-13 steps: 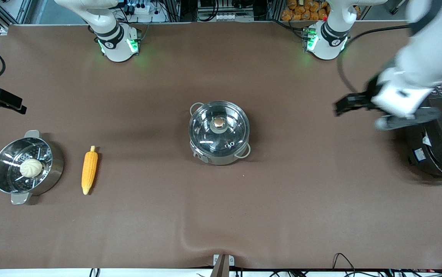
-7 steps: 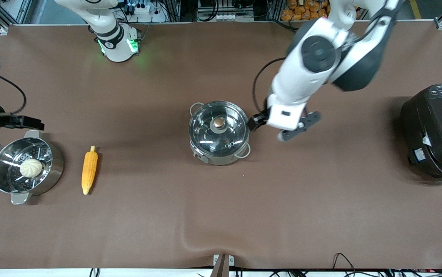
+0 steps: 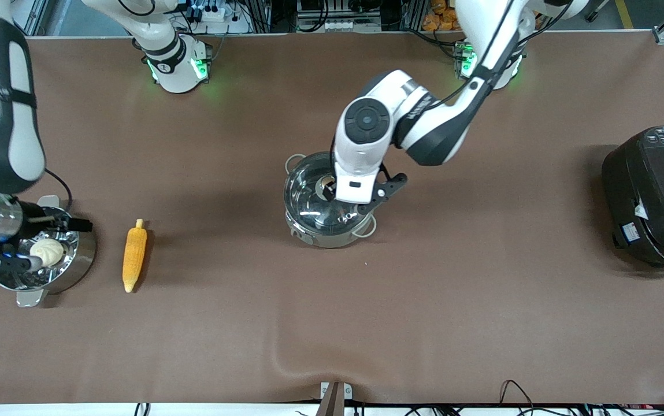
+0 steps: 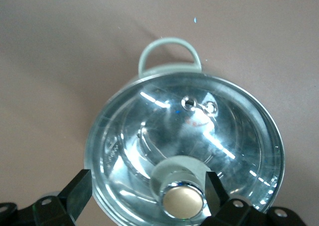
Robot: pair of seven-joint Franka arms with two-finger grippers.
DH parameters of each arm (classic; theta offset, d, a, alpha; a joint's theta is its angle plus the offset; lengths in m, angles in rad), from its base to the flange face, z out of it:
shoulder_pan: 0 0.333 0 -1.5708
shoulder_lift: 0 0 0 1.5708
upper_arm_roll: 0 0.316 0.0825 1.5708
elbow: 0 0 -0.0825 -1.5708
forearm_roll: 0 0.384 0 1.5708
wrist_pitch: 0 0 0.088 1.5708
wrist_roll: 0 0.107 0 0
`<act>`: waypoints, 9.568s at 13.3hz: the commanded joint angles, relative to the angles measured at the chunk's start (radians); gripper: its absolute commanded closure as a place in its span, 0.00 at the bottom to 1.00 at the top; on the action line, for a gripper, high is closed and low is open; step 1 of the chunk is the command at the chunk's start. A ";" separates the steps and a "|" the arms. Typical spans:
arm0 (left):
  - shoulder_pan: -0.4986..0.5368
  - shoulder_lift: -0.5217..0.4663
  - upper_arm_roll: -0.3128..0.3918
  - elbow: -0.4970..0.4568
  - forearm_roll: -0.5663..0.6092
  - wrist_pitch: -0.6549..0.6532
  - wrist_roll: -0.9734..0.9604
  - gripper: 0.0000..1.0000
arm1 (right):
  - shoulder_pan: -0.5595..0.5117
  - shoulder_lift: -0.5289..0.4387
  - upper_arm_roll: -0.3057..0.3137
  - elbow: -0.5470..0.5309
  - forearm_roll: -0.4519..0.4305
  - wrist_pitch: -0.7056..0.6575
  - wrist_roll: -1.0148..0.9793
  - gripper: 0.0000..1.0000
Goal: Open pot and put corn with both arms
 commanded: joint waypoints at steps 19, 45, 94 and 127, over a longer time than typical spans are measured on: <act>-0.143 0.084 0.099 0.053 0.031 0.082 -0.116 0.35 | 0.027 0.293 0.009 -0.078 0.009 0.268 -0.073 0.00; 0.668 -0.252 0.086 -0.434 -0.053 0.161 1.195 1.00 | 0.480 -0.039 0.017 0.008 0.004 0.033 -0.685 1.00; 0.746 -0.655 -0.035 -0.248 0.077 -0.388 1.291 0.00 | 0.812 0.121 -0.009 0.252 -0.002 -0.031 -0.429 0.00; 0.829 -0.683 -0.033 -0.234 0.068 -0.389 1.452 0.00 | -0.073 -0.454 0.126 0.097 -0.048 -0.416 0.013 0.00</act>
